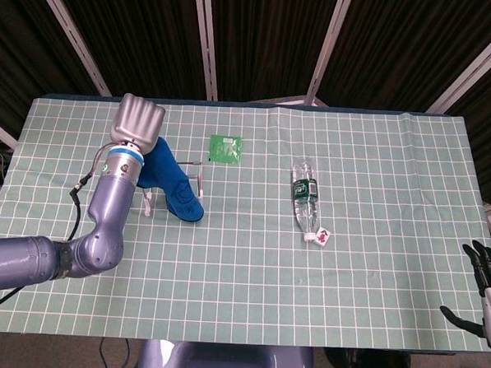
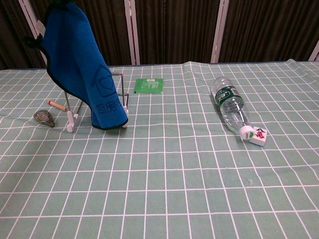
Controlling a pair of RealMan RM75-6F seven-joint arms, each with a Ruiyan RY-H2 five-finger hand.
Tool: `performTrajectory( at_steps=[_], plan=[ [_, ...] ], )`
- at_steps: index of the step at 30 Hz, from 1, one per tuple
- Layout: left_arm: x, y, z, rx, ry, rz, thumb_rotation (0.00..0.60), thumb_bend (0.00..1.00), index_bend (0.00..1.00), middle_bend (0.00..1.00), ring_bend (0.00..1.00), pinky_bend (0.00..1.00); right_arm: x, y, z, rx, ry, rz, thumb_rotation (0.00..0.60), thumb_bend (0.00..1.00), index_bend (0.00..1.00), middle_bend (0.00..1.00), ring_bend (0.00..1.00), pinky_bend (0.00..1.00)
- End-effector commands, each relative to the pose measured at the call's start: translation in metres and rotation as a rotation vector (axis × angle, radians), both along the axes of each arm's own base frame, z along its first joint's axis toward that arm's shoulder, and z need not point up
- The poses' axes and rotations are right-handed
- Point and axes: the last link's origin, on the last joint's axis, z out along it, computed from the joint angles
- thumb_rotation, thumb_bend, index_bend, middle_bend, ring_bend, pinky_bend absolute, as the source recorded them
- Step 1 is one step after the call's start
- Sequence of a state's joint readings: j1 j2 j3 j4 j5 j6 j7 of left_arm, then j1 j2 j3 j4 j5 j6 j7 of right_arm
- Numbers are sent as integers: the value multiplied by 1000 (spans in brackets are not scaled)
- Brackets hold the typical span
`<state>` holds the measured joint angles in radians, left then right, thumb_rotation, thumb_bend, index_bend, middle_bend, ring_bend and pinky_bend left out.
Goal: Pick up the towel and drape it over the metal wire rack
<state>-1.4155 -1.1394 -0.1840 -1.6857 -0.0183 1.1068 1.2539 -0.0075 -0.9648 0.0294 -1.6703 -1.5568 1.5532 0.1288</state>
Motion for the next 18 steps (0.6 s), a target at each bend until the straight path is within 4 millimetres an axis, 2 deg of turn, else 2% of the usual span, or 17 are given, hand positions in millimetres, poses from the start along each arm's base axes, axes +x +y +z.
performTrajectory(
  at_steps=[1, 5, 14, 18],
  plan=[
    [-14, 17, -8, 1, -45, -9, 600, 858, 911, 958, 947, 1000, -1, -1, -1, 1, 4, -5, 600, 0, 0, 0, 0, 0],
    [-22, 33, -12, 2, -87, -17, 600, 857, 911, 958, 947, 1000, -2, -3, -3, 4, 12, -16, 600, 0, 0, 0, 0, 0],
    [-42, 60, -48, -61, -216, -14, 600, 856, 899, 957, 941, 1000, -7, -8, -7, 5, 29, -51, 600, 0, 0, 0, 0, 0],
    [-48, 68, -59, -74, -278, 5, 600, 857, 854, 945, 924, 1000, -9, -10, -9, 5, 34, -61, 600, 0, 0, 0, 0, 0]
  ],
)
